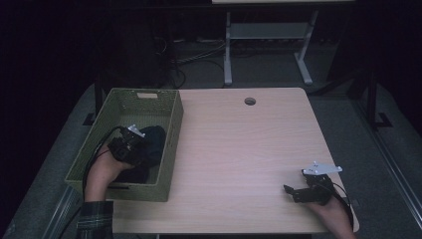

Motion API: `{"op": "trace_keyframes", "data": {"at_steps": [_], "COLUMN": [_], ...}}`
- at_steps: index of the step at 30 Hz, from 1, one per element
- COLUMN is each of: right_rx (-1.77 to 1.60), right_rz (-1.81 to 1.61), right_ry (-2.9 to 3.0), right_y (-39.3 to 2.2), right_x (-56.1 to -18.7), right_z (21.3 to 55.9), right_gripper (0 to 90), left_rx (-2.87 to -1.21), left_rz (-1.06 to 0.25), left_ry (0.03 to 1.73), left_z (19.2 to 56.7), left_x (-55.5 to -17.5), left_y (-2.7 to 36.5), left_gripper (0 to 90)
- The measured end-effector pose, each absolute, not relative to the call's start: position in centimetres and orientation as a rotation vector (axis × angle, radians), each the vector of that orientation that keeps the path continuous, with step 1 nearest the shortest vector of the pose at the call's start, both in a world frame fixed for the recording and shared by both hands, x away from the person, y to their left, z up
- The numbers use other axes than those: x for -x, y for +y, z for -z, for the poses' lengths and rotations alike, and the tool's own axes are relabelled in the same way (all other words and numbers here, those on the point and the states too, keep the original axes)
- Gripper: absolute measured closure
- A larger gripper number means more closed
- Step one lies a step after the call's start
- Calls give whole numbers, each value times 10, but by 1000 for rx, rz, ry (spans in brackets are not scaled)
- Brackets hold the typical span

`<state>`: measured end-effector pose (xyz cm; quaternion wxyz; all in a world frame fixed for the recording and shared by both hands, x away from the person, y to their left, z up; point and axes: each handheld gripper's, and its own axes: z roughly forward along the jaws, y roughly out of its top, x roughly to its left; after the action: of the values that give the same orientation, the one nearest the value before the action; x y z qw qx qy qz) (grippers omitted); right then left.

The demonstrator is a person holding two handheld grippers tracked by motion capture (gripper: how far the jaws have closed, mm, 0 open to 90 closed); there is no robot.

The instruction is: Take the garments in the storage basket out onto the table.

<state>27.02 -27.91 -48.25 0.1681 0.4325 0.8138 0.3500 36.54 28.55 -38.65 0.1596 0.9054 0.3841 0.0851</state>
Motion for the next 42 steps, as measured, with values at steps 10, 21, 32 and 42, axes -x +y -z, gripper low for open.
{"op": "trace_keyframes", "data": {"at_steps": [10, 21, 32, 42], "right_rx": [-1230, -1229, -1228, -1228], "right_rz": [-995, -995, -995, -995], "right_ry": [2315, 2315, 2315, 2314], "right_y": [-279, -279, -279, -279], "right_x": [-270, -270, -270, -270], "right_z": [483, 483, 483, 482], "right_gripper": [83, 83, 83, 83], "left_rx": [-2562, -2472, -2476, -2469], "left_rz": [-155, -103, -134, -176], "left_ry": [1059, 1054, 1036, 1022], "left_z": [383, 365, 332, 300], "left_x": [-366, -359, -356, -355], "left_y": [290, 304, 304, 304], "left_gripper": [767, 775, 778, 777]}}
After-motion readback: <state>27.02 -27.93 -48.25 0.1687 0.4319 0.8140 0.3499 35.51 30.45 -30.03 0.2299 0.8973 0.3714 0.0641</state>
